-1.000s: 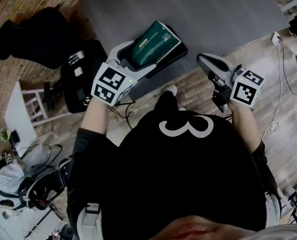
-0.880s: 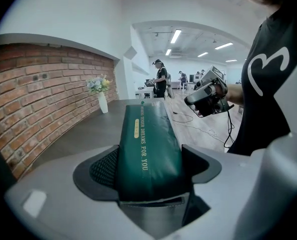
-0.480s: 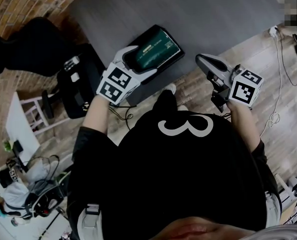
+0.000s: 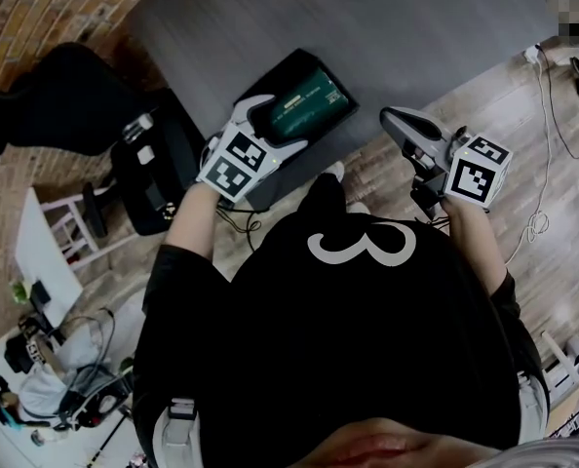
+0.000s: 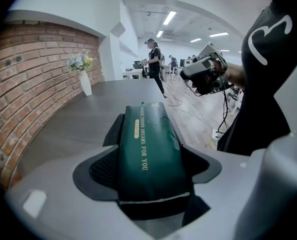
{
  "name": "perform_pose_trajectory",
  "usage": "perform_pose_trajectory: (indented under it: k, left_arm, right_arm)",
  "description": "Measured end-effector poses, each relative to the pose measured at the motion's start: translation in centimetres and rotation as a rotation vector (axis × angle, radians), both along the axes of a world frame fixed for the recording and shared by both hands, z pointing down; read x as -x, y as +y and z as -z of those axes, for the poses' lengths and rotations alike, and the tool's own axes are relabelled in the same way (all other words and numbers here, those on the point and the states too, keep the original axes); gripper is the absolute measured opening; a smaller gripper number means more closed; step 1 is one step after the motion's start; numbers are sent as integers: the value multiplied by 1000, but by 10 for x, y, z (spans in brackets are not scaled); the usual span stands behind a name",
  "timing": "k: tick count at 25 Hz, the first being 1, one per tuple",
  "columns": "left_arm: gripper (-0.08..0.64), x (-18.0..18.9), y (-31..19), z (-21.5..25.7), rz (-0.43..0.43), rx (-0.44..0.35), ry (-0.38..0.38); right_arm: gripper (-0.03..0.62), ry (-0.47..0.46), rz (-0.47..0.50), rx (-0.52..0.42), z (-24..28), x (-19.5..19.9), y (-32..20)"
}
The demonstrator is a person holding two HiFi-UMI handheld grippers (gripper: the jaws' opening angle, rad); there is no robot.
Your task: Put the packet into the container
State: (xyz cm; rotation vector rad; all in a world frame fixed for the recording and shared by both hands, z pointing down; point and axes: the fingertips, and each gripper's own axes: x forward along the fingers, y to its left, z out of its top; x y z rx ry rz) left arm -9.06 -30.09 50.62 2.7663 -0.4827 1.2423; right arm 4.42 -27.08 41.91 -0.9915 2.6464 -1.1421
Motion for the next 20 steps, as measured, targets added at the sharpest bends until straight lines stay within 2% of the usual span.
perform_pose_trajectory:
  k: [11,20]
  left_arm:
    - [420,2,-10,-15,40,29,-8]
    - [420,0,-9,-14,38,23,3]
  right_arm:
    - [2,-11,-20,24,-10,-5,-6]
    - [2,-12,-37,41,-17,-14,-2]
